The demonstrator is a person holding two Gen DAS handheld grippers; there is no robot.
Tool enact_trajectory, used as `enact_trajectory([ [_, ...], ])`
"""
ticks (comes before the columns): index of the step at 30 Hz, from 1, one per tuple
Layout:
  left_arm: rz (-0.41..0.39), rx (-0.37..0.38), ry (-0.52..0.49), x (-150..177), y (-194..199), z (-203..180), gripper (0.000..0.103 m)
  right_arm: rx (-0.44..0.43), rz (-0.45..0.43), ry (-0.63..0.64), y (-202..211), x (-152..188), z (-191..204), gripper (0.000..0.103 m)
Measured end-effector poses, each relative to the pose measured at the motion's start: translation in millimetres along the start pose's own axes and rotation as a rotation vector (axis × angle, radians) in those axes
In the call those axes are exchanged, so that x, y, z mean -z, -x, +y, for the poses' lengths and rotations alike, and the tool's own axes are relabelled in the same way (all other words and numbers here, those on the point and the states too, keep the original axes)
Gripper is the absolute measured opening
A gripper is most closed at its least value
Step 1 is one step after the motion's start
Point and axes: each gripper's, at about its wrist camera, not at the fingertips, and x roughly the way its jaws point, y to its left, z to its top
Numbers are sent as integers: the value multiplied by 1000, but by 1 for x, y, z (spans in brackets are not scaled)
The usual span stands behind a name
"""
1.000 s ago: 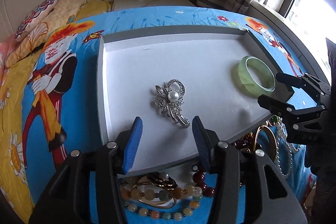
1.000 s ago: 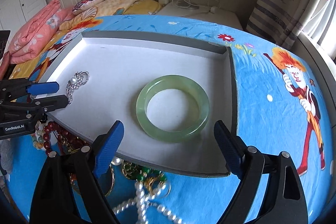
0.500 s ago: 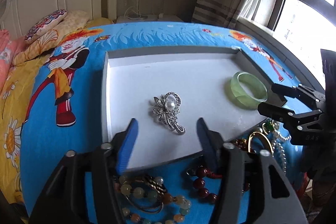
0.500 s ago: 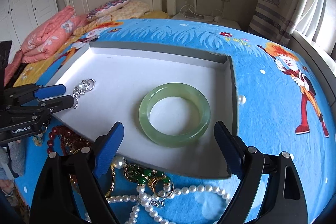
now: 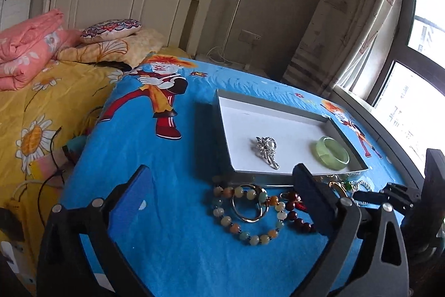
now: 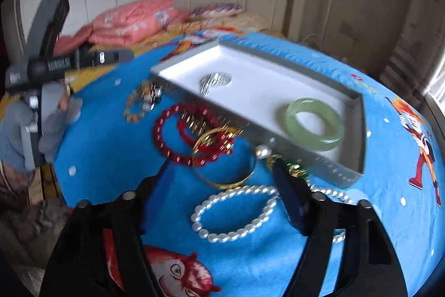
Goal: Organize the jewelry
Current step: 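Grasp the gold bangle beside the tray with the right gripper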
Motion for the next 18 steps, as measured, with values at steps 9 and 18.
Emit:
enact_trajectory([
  [9,41,46,-14,1,-11,-2,100,24,39,64,-8,-5,7,46],
  [18,53,81,-45,3,-12,-7,100,0,62,149,-15,-8,14,20],
])
